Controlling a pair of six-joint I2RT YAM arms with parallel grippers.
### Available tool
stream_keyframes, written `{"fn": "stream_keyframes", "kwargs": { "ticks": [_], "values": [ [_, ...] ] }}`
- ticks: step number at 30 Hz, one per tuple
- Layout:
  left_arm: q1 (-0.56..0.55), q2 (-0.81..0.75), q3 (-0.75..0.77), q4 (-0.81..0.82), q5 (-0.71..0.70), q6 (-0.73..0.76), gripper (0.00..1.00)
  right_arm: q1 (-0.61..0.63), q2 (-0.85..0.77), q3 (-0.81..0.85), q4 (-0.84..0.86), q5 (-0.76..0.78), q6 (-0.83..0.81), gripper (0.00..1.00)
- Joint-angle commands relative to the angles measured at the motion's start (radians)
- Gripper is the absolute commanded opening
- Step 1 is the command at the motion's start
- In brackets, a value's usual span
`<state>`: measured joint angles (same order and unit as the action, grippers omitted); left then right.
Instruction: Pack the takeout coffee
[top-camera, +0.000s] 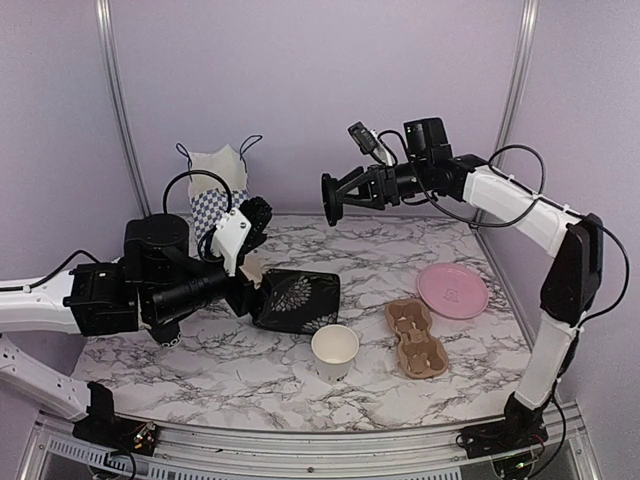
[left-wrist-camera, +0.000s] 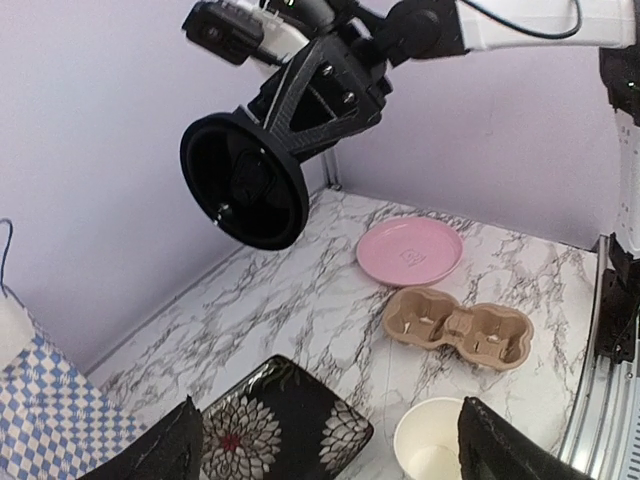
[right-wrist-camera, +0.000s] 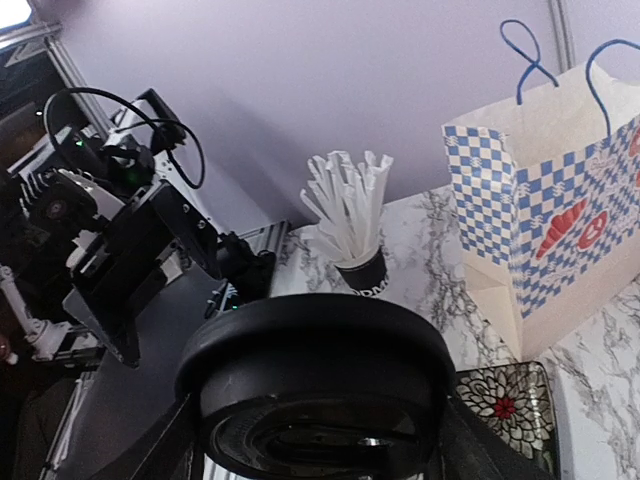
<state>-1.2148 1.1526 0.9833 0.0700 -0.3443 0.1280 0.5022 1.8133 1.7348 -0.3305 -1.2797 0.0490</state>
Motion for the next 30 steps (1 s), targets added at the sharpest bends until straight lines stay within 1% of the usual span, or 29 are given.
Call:
{"fn": "stream_keyframes", "kwargs": {
  "ticks": [1, 4, 6, 9, 13, 17, 20, 25, 30],
  "values": [
    [-0.002, -0.014, -0.001, -0.192, -0.186, -0.201, 0.88, 0.079, 0.038, 0.152, -0.663, 0.342, -0.630, 0.64],
    [-0.002, -0.032, -0.025, -0.200, -0.231, -0.257, 0.87, 0.138, 0.026, 0.145, -0.755, 0.506, -0.750, 0.64],
    [-0.002, -0.052, -0.044, -0.190, -0.271, -0.284, 0.87, 0.173, 0.025, 0.143, -0.816, 0.588, -0.812, 0.64],
    [-0.002, -0.086, -0.068, -0.178, -0.319, -0.302, 0.87, 0.205, 0.030, 0.147, -0.906, 0.656, -0.882, 0.64],
    [-0.002, -0.108, -0.080, -0.168, -0.336, -0.304, 0.87, 0.250, 0.024, 0.113, -0.987, 0.719, -0.944, 0.64],
    [-0.002, -0.097, -0.082, -0.154, -0.333, -0.299, 0.88, 0.308, 0.003, 0.024, -0.980, 0.799, -0.950, 0.64],
    [-0.002, -0.078, -0.076, -0.153, -0.326, -0.297, 0.88, 0.342, -0.003, -0.009, -0.954, 0.810, -0.939, 0.64],
    [-0.002, -0.059, -0.081, -0.133, -0.324, -0.294, 0.88, 0.392, 0.011, -0.014, -0.944, 0.837, -0.930, 0.65],
    [-0.002, -0.058, -0.085, -0.132, -0.320, -0.294, 0.88, 0.415, 0.033, 0.002, -0.947, 0.852, -0.928, 0.65]
  ]
}}
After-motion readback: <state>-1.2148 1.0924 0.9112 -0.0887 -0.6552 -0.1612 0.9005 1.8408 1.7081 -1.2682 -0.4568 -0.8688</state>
